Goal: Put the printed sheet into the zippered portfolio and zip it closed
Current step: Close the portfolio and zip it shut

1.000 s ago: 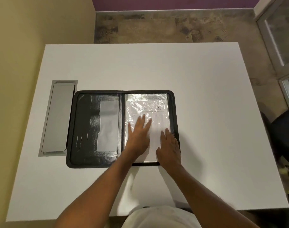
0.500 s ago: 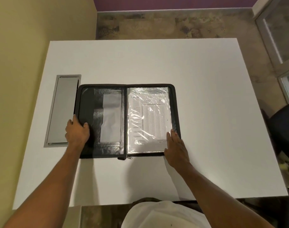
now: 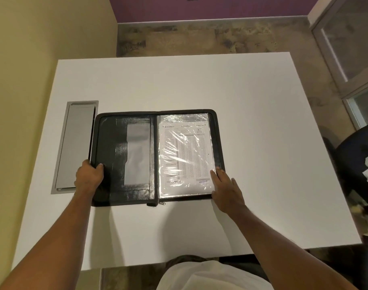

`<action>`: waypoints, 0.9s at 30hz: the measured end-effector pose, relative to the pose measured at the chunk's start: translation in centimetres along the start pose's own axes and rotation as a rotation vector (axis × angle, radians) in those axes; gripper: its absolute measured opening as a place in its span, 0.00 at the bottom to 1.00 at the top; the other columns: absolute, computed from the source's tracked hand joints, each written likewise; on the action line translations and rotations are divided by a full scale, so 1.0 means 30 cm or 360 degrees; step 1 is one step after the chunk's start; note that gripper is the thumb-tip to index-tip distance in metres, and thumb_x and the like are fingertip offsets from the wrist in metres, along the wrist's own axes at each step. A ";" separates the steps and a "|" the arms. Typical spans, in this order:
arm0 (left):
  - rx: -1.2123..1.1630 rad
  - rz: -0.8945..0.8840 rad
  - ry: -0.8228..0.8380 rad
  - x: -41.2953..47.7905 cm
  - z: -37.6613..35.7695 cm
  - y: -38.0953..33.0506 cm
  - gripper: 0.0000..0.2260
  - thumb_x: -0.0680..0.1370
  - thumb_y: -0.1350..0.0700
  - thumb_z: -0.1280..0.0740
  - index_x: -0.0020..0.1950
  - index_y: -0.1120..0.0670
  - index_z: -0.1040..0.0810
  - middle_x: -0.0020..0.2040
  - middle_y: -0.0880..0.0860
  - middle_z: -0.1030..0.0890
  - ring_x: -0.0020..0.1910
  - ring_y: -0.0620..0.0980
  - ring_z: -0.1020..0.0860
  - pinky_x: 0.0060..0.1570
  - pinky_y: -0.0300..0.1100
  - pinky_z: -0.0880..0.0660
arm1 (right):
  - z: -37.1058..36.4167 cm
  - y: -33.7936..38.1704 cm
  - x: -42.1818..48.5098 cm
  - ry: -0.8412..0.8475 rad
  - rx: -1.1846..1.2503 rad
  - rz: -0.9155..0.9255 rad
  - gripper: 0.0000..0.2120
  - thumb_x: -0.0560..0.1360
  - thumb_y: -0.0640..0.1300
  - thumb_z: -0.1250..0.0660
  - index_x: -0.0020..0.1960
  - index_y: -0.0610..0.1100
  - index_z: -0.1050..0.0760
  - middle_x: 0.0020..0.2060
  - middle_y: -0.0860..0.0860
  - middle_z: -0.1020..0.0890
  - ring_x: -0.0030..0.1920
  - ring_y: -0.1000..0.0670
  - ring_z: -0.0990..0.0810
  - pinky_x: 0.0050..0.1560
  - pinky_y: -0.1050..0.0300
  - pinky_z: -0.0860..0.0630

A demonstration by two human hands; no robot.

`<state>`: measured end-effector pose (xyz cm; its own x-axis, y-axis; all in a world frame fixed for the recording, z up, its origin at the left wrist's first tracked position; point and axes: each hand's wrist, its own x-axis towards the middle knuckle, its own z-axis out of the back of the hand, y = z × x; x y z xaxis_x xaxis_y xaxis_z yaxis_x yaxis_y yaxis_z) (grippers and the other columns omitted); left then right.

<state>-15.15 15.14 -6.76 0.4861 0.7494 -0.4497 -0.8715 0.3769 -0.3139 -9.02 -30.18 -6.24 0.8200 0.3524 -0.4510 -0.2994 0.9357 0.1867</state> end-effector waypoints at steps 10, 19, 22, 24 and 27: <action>-0.0083 -0.0061 0.0011 0.008 0.099 -0.020 0.24 0.84 0.45 0.36 0.71 0.62 0.24 0.67 0.68 0.21 0.65 0.71 0.23 0.64 0.65 0.24 | -0.018 -0.059 -0.013 -0.0003 0.0031 -0.0001 0.38 0.78 0.42 0.34 0.83 0.47 0.48 0.83 0.49 0.45 0.83 0.49 0.45 0.79 0.45 0.38; -0.0300 -0.0454 -0.0083 -0.166 0.208 -0.169 0.22 0.81 0.41 0.35 0.37 0.56 0.18 0.34 0.56 0.17 0.38 0.60 0.18 0.36 0.43 0.25 | -0.014 -0.175 -0.046 0.0017 -0.0102 0.0031 0.38 0.76 0.41 0.34 0.82 0.45 0.45 0.83 0.48 0.42 0.83 0.48 0.44 0.77 0.45 0.36; -0.0393 -0.0598 -0.0081 -0.251 0.211 -0.247 0.15 0.82 0.44 0.33 0.50 0.54 0.15 0.40 0.56 0.16 0.40 0.58 0.17 0.44 0.51 0.17 | -0.022 -0.212 -0.072 0.0005 -0.0089 0.0037 0.38 0.76 0.40 0.34 0.83 0.45 0.45 0.83 0.48 0.42 0.83 0.47 0.43 0.78 0.46 0.37; -0.0414 -0.0632 -0.0062 -0.314 0.204 -0.308 0.15 0.82 0.45 0.33 0.64 0.51 0.17 0.45 0.55 0.15 0.43 0.55 0.16 0.48 0.53 0.16 | -0.017 -0.239 -0.084 0.0021 -0.0083 0.0050 0.39 0.76 0.41 0.33 0.83 0.45 0.46 0.83 0.48 0.43 0.83 0.48 0.44 0.79 0.46 0.38; -0.0485 -0.0782 0.0007 -0.411 0.182 -0.406 0.11 0.82 0.46 0.33 0.62 0.47 0.18 0.42 0.52 0.16 0.40 0.52 0.16 0.38 0.47 0.15 | 0.024 -0.241 -0.089 -0.0063 -0.0102 0.0116 0.35 0.76 0.39 0.35 0.81 0.41 0.41 0.81 0.42 0.39 0.81 0.44 0.39 0.77 0.45 0.37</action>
<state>-10.89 4.27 7.16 0.8299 0.5232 -0.1936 -0.4852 0.5057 -0.7134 -8.70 -37.89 -5.77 0.8131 0.4199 -0.4032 -0.3887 0.9072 0.1610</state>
